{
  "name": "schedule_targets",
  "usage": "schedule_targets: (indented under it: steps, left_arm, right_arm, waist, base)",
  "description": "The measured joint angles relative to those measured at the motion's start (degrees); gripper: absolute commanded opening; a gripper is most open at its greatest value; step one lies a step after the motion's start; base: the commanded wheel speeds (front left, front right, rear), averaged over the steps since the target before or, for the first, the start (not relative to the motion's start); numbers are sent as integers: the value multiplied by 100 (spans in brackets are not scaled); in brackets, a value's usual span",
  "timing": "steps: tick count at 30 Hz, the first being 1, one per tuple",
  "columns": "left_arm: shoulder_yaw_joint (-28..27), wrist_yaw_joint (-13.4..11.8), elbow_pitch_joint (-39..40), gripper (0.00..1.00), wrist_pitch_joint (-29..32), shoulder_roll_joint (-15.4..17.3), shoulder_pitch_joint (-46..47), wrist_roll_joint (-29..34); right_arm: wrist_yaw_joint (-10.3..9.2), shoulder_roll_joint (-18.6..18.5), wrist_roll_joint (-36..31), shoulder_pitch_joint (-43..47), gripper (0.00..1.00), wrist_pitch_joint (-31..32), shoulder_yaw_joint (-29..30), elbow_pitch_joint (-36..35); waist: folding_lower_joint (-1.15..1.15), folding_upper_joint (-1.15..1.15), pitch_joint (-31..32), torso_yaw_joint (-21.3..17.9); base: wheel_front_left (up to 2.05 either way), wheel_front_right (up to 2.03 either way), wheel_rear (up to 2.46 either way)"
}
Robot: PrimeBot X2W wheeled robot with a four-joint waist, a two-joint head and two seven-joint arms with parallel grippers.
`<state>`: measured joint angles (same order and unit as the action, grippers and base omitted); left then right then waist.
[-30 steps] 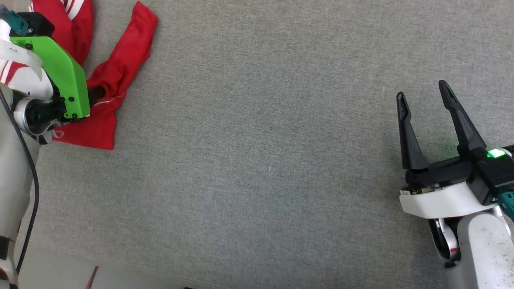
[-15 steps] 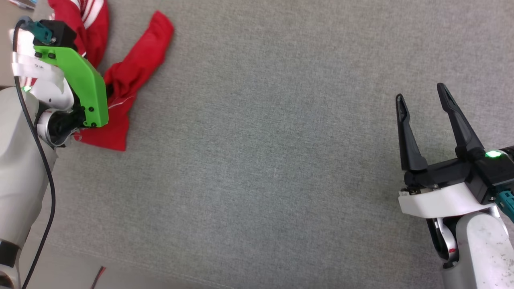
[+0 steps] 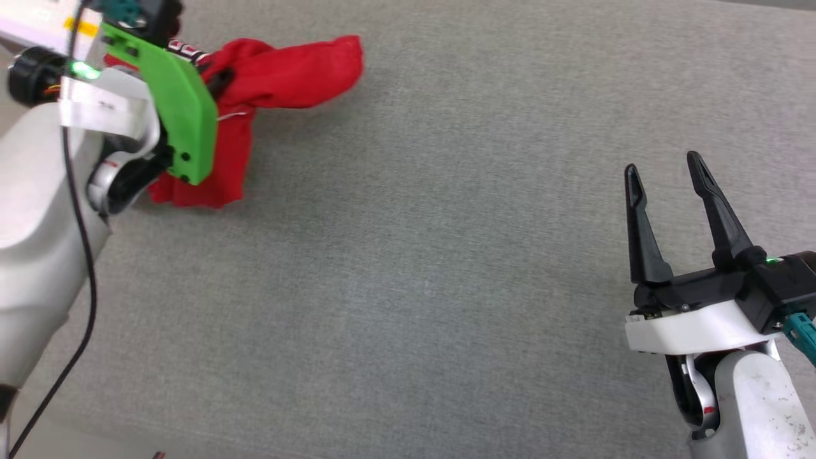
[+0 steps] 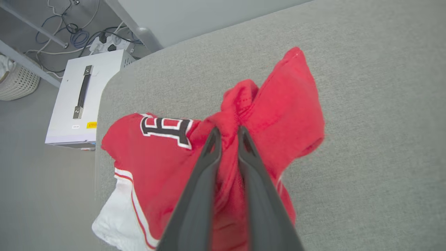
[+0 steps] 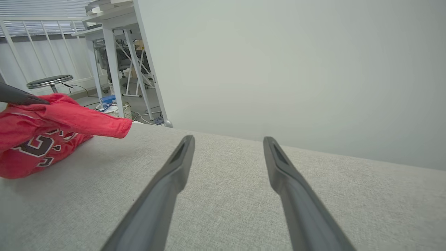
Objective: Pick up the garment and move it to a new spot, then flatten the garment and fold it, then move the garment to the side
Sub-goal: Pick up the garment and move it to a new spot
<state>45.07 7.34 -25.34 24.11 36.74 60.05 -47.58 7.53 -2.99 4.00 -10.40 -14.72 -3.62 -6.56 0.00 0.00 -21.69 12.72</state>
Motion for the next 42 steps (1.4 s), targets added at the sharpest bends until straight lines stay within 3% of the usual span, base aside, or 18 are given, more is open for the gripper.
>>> schedule_targets:
  steps: [4,14,22,28,35,42]
  left_arm:
    - [344,0,389,0,-140,-137,154,149]
    - [1464,0,858,0,-448,-956,721,232]
    - [2397,0,902,0,-856,-1909,1183,230]
    - [2795,0,801,0,-873,-2537,1068,296]
    - [2846,-1,947,0,75,-2829,-352,1091]
    - [2805,-2,984,0,288,-2883,-859,1294]
  right_arm:
    - [0,18,176,64,100,-1,49,4]
    - [0,21,601,113,100,0,225,3]
    - [0,20,813,130,100,0,414,1]
    - [0,19,848,126,100,0,671,-27]
    - [0,19,865,42,100,0,742,-59]
    - [0,20,865,-31,100,0,715,-43]
  waist:
    - [0,0,64,-265]
    - [0,0,138,-1053]
    - [0,0,76,-1611]
    - [0,0,-101,-1794]
    - [0,0,-325,-1898]
    - [0,0,-434,-1869]
  base:
    - [0,0,0]
    - [0,0,0]
    - [0,0,0]
    - [0,0,0]
    - [0,0,0]
    - [0,0,0]
